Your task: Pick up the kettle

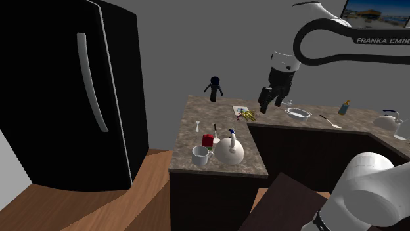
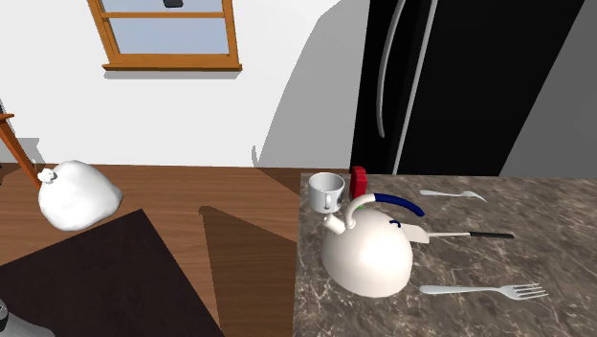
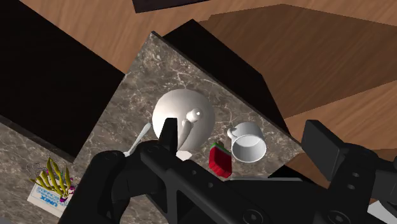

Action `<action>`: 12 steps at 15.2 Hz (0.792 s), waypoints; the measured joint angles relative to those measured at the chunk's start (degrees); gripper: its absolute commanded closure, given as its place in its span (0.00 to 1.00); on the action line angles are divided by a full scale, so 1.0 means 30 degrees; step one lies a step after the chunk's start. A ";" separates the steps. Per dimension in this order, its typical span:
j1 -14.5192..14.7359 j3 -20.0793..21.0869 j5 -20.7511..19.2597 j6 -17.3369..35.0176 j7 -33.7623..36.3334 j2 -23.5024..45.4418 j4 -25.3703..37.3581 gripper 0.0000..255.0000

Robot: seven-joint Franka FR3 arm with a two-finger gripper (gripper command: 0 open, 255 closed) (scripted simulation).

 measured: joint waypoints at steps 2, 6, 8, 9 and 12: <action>-0.0052 -0.0006 0.0022 0.0352 0.0160 0.0241 -0.0123 0.00; -0.0566 -0.0366 -0.0014 0.2563 0.0933 0.1925 -0.0566 0.00; -0.0801 -0.0483 0.0020 0.3868 0.1469 0.2992 -0.0774 0.00; -0.0970 -0.0646 -0.0008 0.4452 0.1607 0.3541 -0.0764 0.00; -0.1308 -0.0870 0.0066 0.6381 0.2355 0.5219 -0.0941 0.00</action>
